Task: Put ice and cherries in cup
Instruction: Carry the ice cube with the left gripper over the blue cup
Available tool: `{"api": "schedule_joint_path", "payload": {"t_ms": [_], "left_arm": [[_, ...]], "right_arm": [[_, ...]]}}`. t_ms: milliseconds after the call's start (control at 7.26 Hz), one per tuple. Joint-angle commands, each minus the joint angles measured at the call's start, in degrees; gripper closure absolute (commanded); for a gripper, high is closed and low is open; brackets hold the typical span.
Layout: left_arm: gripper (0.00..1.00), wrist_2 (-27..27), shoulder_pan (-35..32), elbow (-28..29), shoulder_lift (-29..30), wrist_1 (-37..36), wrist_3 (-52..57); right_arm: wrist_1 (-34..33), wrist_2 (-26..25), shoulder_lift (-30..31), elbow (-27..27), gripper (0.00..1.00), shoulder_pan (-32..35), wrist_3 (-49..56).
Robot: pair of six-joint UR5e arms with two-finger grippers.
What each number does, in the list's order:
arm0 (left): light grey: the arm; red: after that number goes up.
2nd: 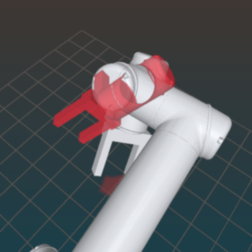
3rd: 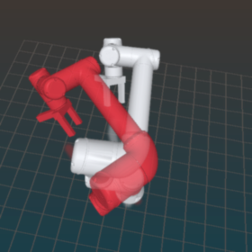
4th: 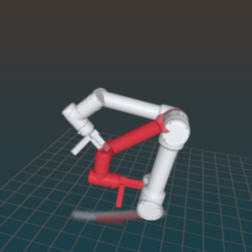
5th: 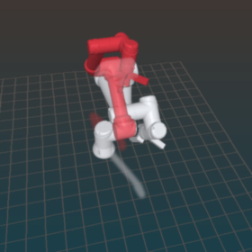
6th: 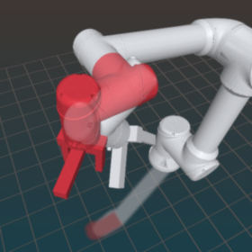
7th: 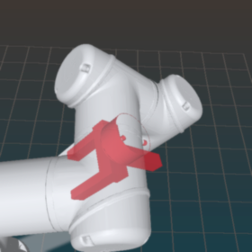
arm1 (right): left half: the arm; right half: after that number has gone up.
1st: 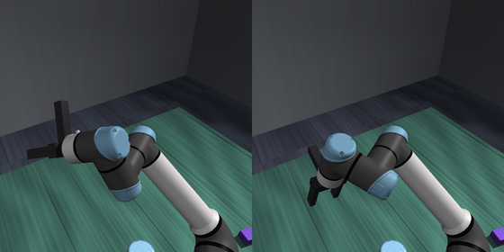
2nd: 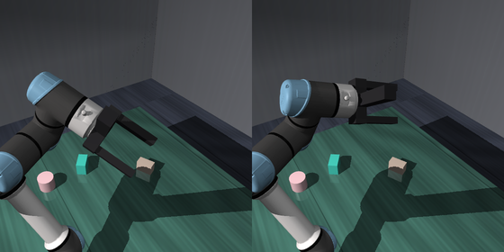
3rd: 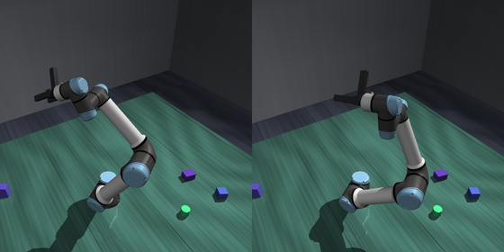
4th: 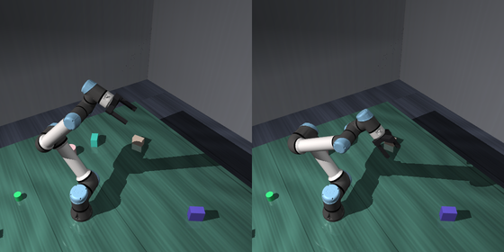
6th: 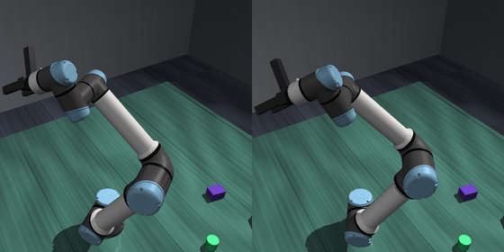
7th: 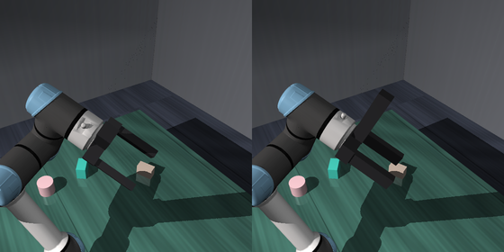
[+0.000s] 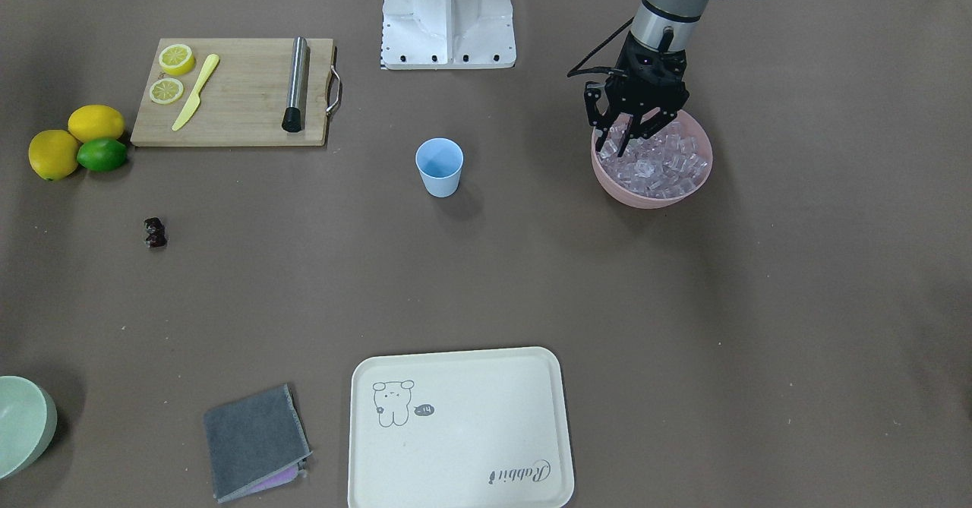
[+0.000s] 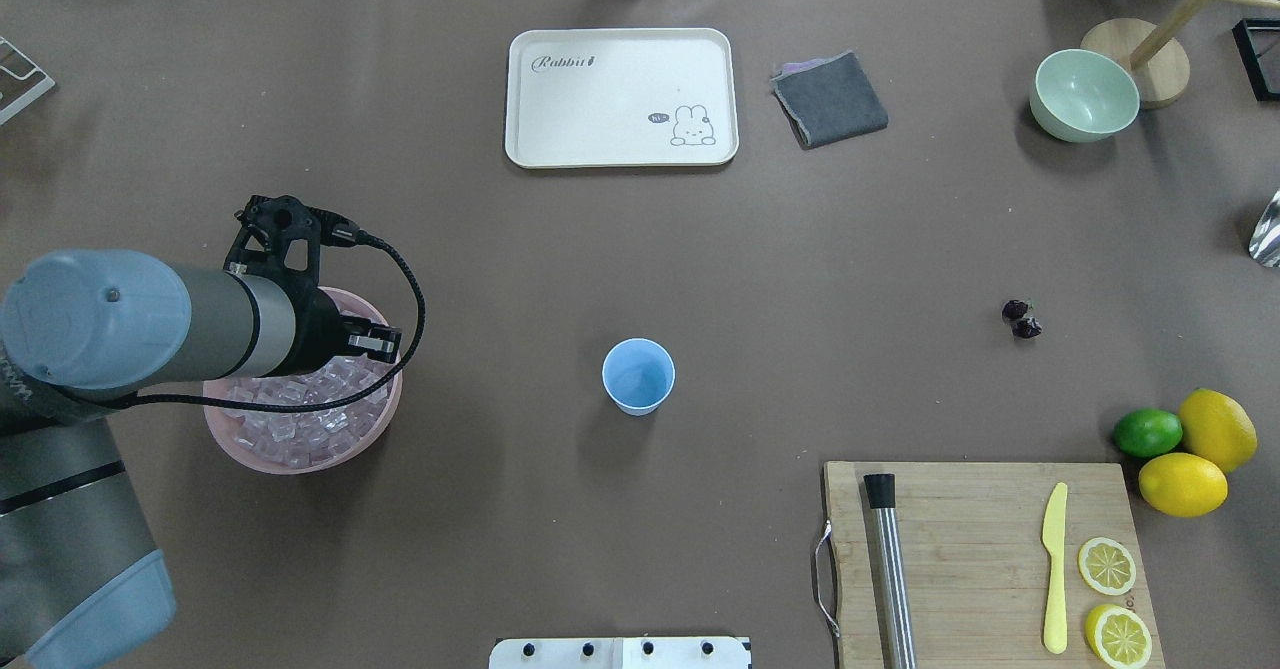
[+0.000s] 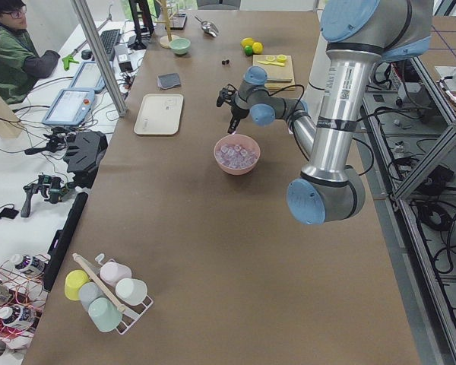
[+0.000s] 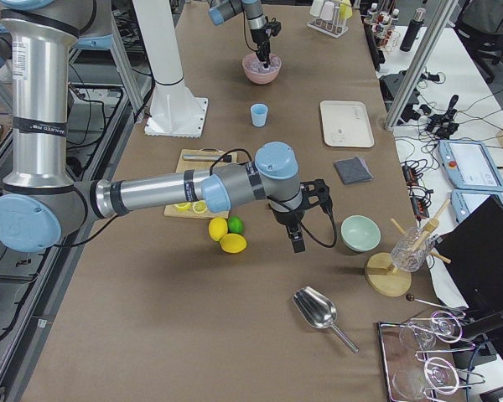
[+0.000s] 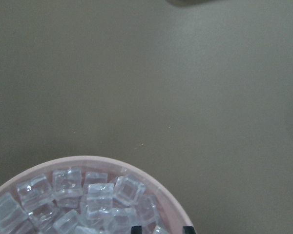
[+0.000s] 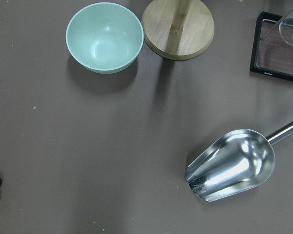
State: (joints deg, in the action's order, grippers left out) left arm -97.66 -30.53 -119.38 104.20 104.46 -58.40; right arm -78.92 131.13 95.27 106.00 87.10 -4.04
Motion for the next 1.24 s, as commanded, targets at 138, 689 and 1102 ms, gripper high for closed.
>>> {"api": "schedule_joint_path", "payload": {"t_ms": [138, 689, 1102], "left_arm": [[1.0, 0.6, 1.9, 6.8, 13.0, 0.0, -14.1], [1.0, 8.5, 7.9, 13.8, 20.5, 4.9, -23.7], [0.76, 11.6, 10.5, 15.1, 21.8, 4.9, -25.0]], "right_arm": [[0.0, 0.1, 0.0, 0.0, 0.0, 0.0, 0.1], [0.1, 0.1, 0.1, 0.0, 0.0, 0.0, 0.2], [0.1, 0.0, 0.1, 0.0, 0.0, 0.0, 0.3]]}}
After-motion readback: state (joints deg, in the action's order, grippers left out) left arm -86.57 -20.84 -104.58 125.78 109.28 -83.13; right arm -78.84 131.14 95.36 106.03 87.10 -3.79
